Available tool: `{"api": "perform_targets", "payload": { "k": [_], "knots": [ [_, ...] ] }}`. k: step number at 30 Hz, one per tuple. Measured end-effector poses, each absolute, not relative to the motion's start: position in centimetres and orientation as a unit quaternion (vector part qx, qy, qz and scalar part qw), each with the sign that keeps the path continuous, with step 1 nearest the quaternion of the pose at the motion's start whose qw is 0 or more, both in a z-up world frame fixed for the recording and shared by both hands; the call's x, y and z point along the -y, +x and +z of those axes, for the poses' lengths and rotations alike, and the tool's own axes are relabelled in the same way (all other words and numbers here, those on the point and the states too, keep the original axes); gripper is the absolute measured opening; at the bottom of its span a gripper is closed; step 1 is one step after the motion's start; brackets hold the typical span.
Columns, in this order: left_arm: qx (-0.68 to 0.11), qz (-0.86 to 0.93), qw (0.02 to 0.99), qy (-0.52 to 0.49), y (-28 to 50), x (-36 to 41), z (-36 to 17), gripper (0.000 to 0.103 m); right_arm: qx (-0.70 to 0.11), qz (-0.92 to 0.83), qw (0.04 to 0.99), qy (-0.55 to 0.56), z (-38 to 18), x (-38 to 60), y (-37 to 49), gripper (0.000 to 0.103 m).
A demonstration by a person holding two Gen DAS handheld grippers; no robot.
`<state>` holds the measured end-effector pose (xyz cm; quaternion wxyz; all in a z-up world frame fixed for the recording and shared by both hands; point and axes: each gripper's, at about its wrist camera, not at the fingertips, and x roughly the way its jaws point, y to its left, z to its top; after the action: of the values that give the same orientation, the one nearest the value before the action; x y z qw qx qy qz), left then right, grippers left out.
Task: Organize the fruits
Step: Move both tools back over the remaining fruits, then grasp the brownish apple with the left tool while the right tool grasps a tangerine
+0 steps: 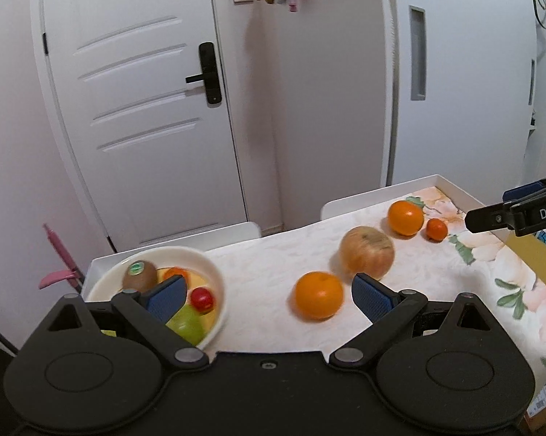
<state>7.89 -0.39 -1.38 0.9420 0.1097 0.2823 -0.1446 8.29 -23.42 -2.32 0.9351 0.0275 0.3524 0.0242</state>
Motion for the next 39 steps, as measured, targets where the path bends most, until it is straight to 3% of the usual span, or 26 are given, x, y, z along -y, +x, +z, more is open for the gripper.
{"api": "perform_targets", "payload": {
  "k": [17,28,31,35,39],
  "knots": [
    [-0.312,-0.169,0.923,0.152,15.1,11.5,-6.9,0.1,-0.379,0.048,0.924,0.021,-9.9,30.7,14.8,0.103],
    [-0.325,-0.212,0.904,0.179,18.9,13.8,-10.9,0.099,-0.391,0.016,0.919,0.043,-13.2,30.5,16.7,0.088],
    [-0.326,-0.224,0.9,0.182,19.6,14.0,-11.4,0.095,-0.389,0.007,0.92,0.046,-13.4,30.3,17.2,0.083],
    [-0.332,-0.248,0.892,0.179,20.1,14.0,-11.9,0.078,-0.387,0.0,0.921,0.044,-13.5,30.1,17.8,0.076],
    [-0.321,-0.257,0.891,0.191,19.7,14.1,-12.0,0.078,-0.389,-0.005,0.92,0.044,-13.7,29.8,18.3,0.072]
  ]
}}
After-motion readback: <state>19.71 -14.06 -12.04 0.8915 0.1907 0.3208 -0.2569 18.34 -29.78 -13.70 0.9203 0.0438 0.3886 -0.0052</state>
